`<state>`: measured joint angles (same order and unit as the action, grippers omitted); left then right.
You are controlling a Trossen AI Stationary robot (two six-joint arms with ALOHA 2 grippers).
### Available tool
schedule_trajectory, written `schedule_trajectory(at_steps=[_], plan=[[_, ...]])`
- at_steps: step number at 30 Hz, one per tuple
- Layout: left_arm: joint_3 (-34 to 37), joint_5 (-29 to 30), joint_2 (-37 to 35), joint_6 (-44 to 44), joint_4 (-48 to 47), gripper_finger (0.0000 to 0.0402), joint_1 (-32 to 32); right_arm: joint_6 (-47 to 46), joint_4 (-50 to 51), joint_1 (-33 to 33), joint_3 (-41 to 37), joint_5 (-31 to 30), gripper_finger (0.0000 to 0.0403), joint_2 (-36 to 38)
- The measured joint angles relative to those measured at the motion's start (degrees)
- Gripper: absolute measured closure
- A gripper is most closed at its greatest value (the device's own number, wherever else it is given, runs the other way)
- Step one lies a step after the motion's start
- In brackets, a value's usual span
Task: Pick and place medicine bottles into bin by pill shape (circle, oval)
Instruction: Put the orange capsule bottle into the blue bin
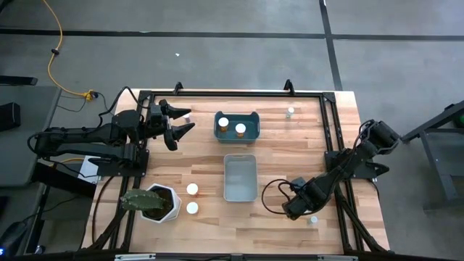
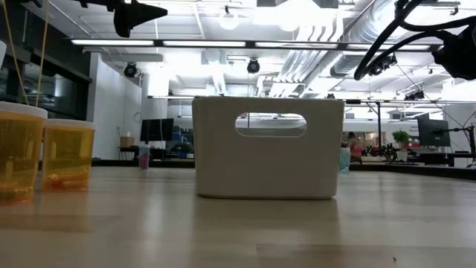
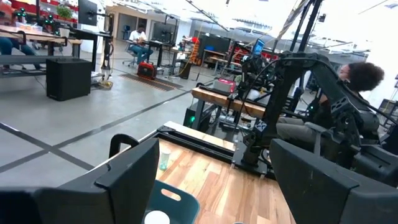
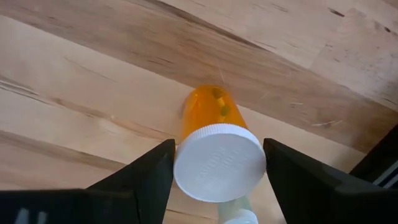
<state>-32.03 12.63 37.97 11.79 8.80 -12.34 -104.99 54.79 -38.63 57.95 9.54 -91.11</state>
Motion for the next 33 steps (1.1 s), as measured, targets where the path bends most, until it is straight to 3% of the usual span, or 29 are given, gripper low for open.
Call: schedule_trajectory(at_steps=[10,13,17,20,23,29,33], plan=[[0.00,0.01,0.01,-0.02,0.00,0.0109,0.00,2.14,0.75,0.03,0.02,-0.67,0.0223,5.19],[0.00,0.01,0.01,-0.48,0.00,0.0109,0.00,5.02,0.63,0.64,0.02,-5.31,0.0222,10.64],[0.00,0.03,0.01,-0.93,0.00,0.0109,0.00,11.58,-1.94,4.00,0.04,-16.21,0.0222,18.62],[0.00,0.03,0.01,-0.92,0.02,0.0109,0.00,21.42,-8.84,8.69,0.04,-24.42,0.0222,23.33],[0.00,0.05,0.01,-0.92,0.02,0.0109,0.00,35.30,-18.44,15.22,0.07,-27.76,0.0222,25.66],[0.00,-0.09,0.01,2.10,0.02,0.0109,0.00,61.39,-37.00,29.19,0.13,-25.70,0.0222,25.36],[0.00,-4.31,0.00,8.59,0.04,0.0109,0.00,72.81,-45.71,36.38,0.11,-22.35,0.0222,24.80]])
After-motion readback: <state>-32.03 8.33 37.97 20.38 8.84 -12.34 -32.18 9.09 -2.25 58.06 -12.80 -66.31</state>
